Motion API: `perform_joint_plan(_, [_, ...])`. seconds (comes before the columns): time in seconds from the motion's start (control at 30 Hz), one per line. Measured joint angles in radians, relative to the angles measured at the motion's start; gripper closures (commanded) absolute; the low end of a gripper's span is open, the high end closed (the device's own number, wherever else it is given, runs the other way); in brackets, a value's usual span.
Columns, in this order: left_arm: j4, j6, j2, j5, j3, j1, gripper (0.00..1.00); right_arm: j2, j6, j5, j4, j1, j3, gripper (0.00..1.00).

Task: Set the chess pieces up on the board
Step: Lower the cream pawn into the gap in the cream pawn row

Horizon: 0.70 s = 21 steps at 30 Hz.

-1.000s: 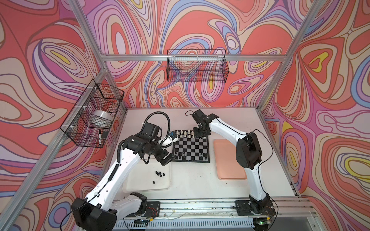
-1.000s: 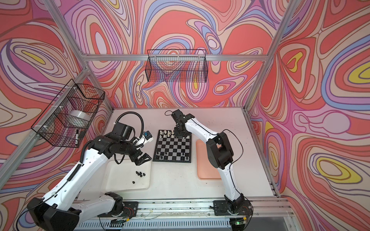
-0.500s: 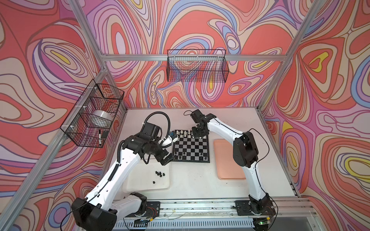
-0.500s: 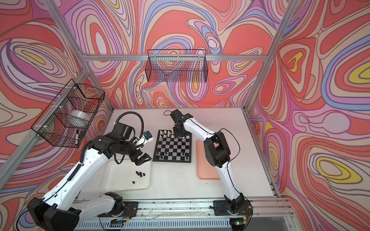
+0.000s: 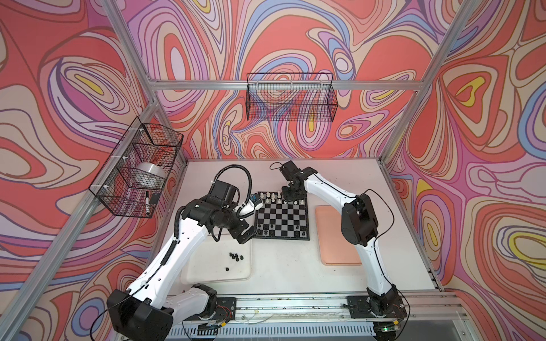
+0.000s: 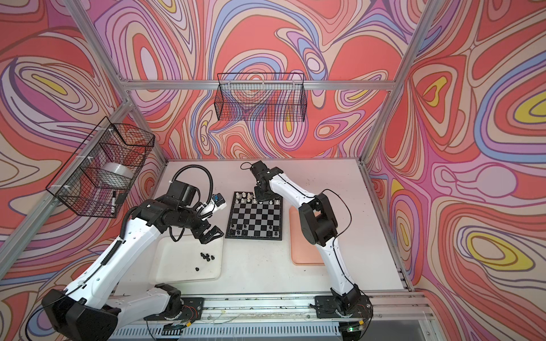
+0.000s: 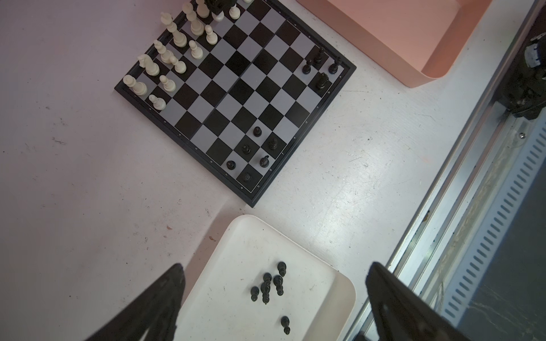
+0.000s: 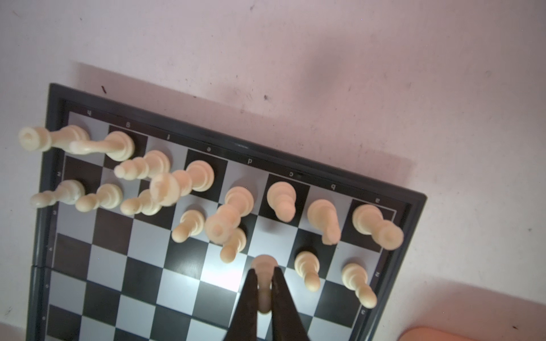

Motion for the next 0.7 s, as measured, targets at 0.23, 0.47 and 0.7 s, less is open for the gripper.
perform_joint_plan(0.23, [0.0, 0.0, 0.0, -0.003, 0.0, 0.0, 0.04, 0.022, -0.004, 0.003, -0.001, 0.0, 0.002, 0.93])
perform_joint_plan(0.47, [0.0, 0.0, 0.0, -0.004, 0.0, 0.0, 0.04, 0.024, -0.008, 0.005, -0.001, 0.0, 0.007, 0.93])
perform_joint_plan(0.7, [0.0, 0.0, 0.0, -0.011, 0.0, 0.0, 0.04, 0.035, -0.017, 0.014, -0.004, 0.0, 0.018, 0.93])
